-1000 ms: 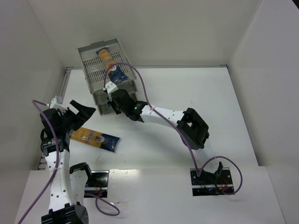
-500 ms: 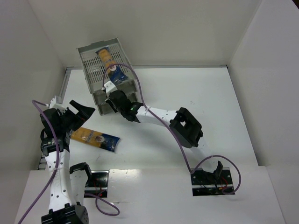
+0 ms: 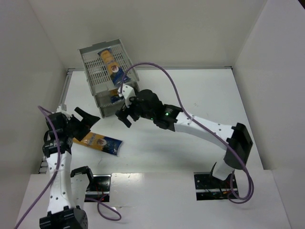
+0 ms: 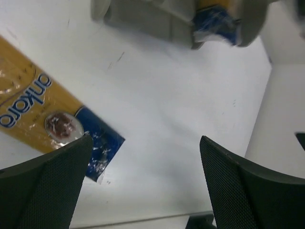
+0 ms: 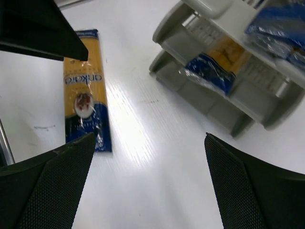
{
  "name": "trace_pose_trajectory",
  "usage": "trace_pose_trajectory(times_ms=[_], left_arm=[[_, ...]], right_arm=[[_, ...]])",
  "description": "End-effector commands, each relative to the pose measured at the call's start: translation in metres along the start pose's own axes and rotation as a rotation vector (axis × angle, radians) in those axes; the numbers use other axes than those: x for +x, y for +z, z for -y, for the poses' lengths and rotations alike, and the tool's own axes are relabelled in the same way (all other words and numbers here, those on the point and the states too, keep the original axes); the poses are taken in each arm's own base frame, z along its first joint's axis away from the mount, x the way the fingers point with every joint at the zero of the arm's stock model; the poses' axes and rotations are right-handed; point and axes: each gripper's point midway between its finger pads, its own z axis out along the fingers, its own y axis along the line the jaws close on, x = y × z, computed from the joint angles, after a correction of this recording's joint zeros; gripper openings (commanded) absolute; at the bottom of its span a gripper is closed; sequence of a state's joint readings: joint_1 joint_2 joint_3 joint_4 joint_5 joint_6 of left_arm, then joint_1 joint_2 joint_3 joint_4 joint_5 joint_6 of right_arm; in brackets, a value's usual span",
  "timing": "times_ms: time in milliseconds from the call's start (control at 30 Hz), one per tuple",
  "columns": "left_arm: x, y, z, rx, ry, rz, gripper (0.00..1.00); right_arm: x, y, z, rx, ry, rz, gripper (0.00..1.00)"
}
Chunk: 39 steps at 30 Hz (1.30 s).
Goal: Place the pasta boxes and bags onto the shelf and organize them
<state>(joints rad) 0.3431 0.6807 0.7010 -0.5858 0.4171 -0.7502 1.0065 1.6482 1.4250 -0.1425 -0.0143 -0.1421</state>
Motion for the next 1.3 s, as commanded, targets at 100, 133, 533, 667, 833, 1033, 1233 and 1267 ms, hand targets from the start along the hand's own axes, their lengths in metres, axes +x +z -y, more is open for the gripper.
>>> trace_pose_trajectory(times_ms=[100, 133, 533, 667, 833, 1033, 1233, 1267], left_arm=[[0.034, 0.014, -0.038, -0.273, -0.143, -0.209, 1.00], [0.030, 0.014, -0.050, -0.341, -0.132, -0.191, 1.00], [0.062, 0.038, -0.096, -0.584, -0.166, -0.417, 1.00], [0.048, 0.045, -0.101, -0.627, -0.112, -0.422, 1.00], [0.058, 0.054, -0.115, -0.675, -0.157, -0.479, 1.00], [0.073, 0.060, -0.125, -0.704, -0.201, -0.533, 1.00], [0.081, 0.070, -0.135, -0.715, -0.231, -0.571, 1.00], [0.082, 0.073, -0.138, -0.722, -0.234, -0.579, 1.00]], right_arm=[[0.055, -0.025, 0.025, 0.174, -0.042, -0.113, 1.00], [0.066, -0.025, 0.028, 0.193, -0.044, -0.132, 1.00], [0.085, -0.023, 0.031, 0.209, -0.080, -0.172, 1.00], [0.084, -0.033, 0.048, 0.264, -0.083, -0.184, 1.00], [0.091, -0.036, 0.053, 0.270, -0.050, -0.207, 1.00], [0.094, -0.028, 0.066, 0.284, -0.013, -0.217, 1.00], [0.091, -0.020, 0.075, 0.301, 0.006, -0.220, 1.00], [0.091, -0.017, 0.074, 0.290, 0.006, -0.220, 1.00]])
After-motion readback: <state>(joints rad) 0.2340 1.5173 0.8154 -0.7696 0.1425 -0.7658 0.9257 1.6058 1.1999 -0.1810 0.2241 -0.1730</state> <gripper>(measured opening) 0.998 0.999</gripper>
